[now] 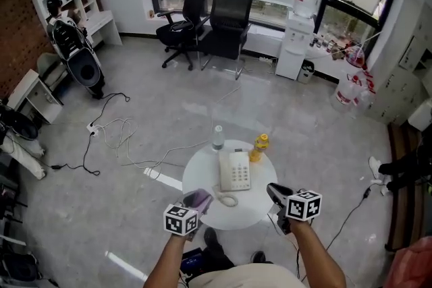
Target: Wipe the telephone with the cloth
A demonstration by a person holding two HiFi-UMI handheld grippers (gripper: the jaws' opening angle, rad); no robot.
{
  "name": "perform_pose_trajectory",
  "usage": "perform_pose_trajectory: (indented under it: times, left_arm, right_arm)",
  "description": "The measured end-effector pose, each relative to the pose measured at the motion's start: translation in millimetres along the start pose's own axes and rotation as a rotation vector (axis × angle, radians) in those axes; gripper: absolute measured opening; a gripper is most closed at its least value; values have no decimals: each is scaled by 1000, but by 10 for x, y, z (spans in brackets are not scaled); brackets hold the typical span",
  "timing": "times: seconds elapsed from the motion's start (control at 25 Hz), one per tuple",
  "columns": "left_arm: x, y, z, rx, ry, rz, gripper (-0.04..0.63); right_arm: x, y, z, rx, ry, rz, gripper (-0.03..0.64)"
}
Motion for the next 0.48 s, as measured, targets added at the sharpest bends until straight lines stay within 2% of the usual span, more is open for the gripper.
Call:
perform_pose_trajectory:
  times: [0.08,0.2,0.36,0.48]
  left_arm:
    - [170,-199,-181,-11,49,-57,164]
    - [472,-605,-444,-12,117,-162,164]
    - [922,-1352,-766,43,182,-350,163]
    - [1087,-1901,-1021,105,214,-457,163]
  right_arm:
    - [146,-185,74,6,-59,-41,-5]
    - [428,-508,243,-6,-175,-113,-6]
    - [965,-1065,580,-14,-339,-249,-6]
    - [1290,-1502,801,3,-431,-331,-7]
Point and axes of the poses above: the fingertips, and each gripper's own axes: y forward along the fingers, z to its left, x out of its top, the point moved 7 cm from there along -y, backward along the fingers, and after that the axes turned 12 degrees about -y, right-handed, at the moved point
